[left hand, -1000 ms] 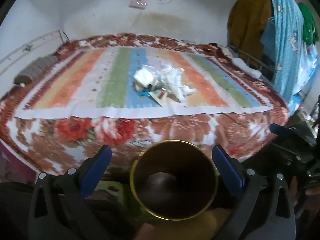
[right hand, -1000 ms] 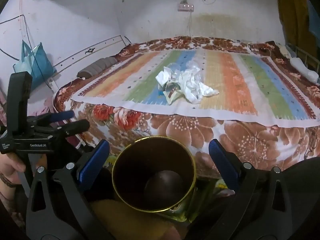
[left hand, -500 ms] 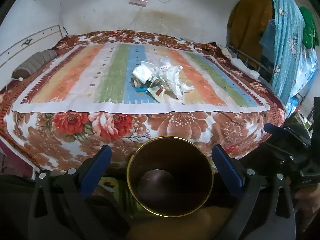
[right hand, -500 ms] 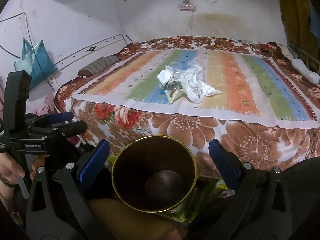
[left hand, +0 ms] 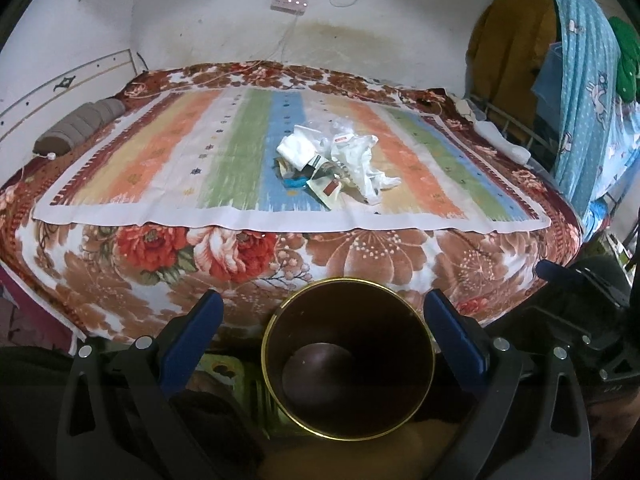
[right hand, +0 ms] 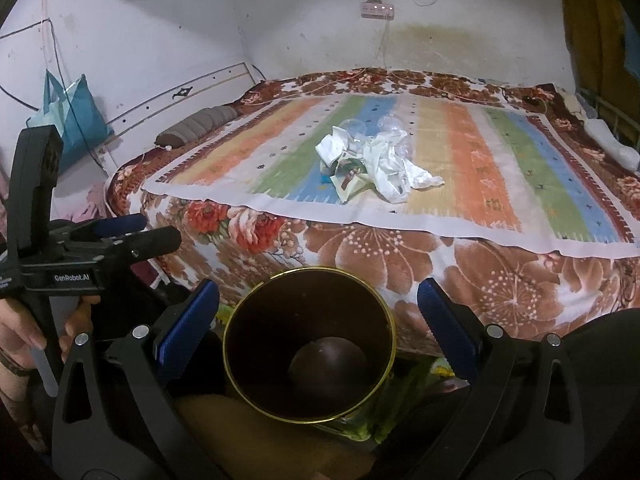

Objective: Collect trash

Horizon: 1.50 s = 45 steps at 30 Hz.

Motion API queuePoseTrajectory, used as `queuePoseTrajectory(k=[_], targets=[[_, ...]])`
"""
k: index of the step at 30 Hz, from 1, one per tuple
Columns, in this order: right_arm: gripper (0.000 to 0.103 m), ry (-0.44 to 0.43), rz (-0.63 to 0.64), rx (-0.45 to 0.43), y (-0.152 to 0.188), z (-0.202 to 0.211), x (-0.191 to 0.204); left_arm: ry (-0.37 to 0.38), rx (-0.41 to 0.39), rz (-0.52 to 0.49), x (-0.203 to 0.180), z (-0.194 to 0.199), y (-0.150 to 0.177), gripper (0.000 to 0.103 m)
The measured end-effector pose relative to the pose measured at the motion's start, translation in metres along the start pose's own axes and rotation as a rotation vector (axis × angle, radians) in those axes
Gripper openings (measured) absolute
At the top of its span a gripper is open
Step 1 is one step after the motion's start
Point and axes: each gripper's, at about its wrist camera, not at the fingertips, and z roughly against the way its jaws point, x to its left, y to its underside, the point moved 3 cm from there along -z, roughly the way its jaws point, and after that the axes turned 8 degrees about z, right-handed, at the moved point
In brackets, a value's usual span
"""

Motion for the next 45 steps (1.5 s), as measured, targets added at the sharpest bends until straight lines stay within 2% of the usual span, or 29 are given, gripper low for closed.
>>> queuePoseTrajectory(k=[9,16,22,27,31,34,39,45], targets=[[0.095,-0.012,-0.013,0.003,0.001,-0.002,-0.003,0.027,0.002,-0.01,-0.005,0.0,0.002,0.097],[0.095,-0.016,-0.001,0.012,0.001,-0.003,0.0,-0.022,-0.016,0.055,0.006,0.001,-0.003,0.097],[0.095,-0.014,-0.002,0.013,0.002,-0.003,-0.001,-0.025,-0.017,0.014,0.001,0.001,-0.003,0.097],[0.095,-0.017,-0.004,0.016,0.002,-0.004,0.0,-0.014,-0.008,0.029,0.004,0.0,-0.004,0.097],[0.095,-0.028,0.005,0.039,0.002,-0.009,-0.001,0.011,0.016,0.055,0.008,-0.004,-0.01,0.097],[0.095,-0.055,-0.006,0.057,-0.003,-0.017,-0.001,-0.011,0.006,0.027,0.004,-0.006,-0.015,0.097],[0.095,-0.093,-0.035,0.072,-0.013,-0.03,-0.003,0.02,0.033,0.025,0.0,-0.014,-0.022,0.097],[0.094,-0.071,-0.029,0.09,-0.022,-0.043,-0.005,0.021,0.051,0.012,-0.001,-0.023,-0.038,0.097]])
